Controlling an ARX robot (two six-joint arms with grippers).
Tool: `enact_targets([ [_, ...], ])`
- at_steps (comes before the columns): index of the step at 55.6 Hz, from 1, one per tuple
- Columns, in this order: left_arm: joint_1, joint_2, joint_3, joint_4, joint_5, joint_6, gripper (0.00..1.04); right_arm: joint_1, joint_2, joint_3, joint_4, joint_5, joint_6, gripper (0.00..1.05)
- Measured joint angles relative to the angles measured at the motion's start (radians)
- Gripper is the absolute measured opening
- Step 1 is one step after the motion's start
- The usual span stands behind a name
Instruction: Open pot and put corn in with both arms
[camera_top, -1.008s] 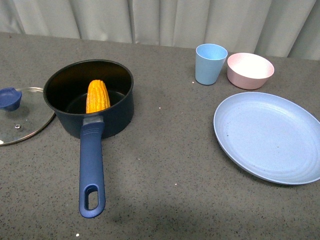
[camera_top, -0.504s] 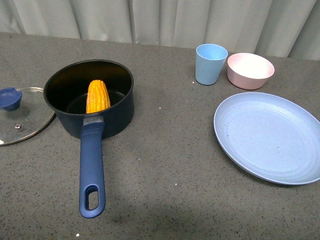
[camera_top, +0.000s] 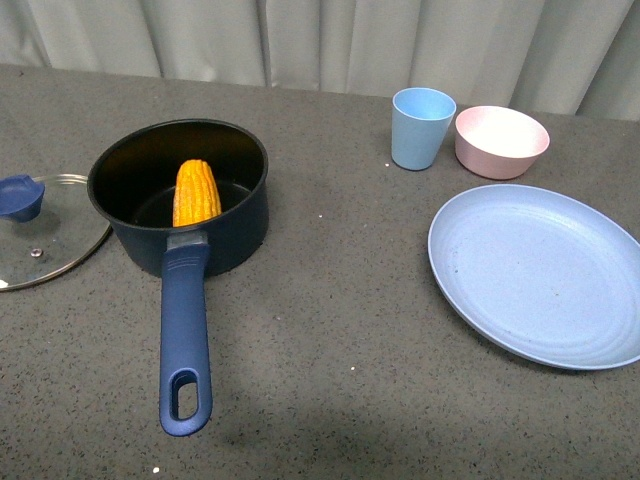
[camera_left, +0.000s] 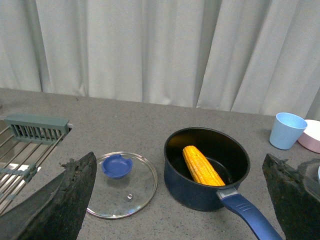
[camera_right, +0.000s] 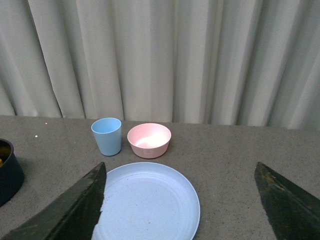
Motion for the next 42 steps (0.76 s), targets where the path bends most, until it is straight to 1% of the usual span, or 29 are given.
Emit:
enact_targets([
  [3,0.0,0.0,0.0,0.0,0.0,0.0,0.98,0.0,0.0,0.0,0.0,0.0,0.0,0.97],
  [4,0.0,0.0,0.0,0.0,0.0,0.0,0.98,0.0,0.0,0.0,0.0,0.0,0.001,0.98],
  [8,0.0,0.0,0.0,0.0,0.0,0.0,0.98,0.0,0.0,0.0,0.0,0.0,0.0,0.95],
  [42,0.0,0.0,0.0,0.0,0.0,0.0,0.98,0.0,0.0,0.0,0.0,0.0,0.0,0.96],
])
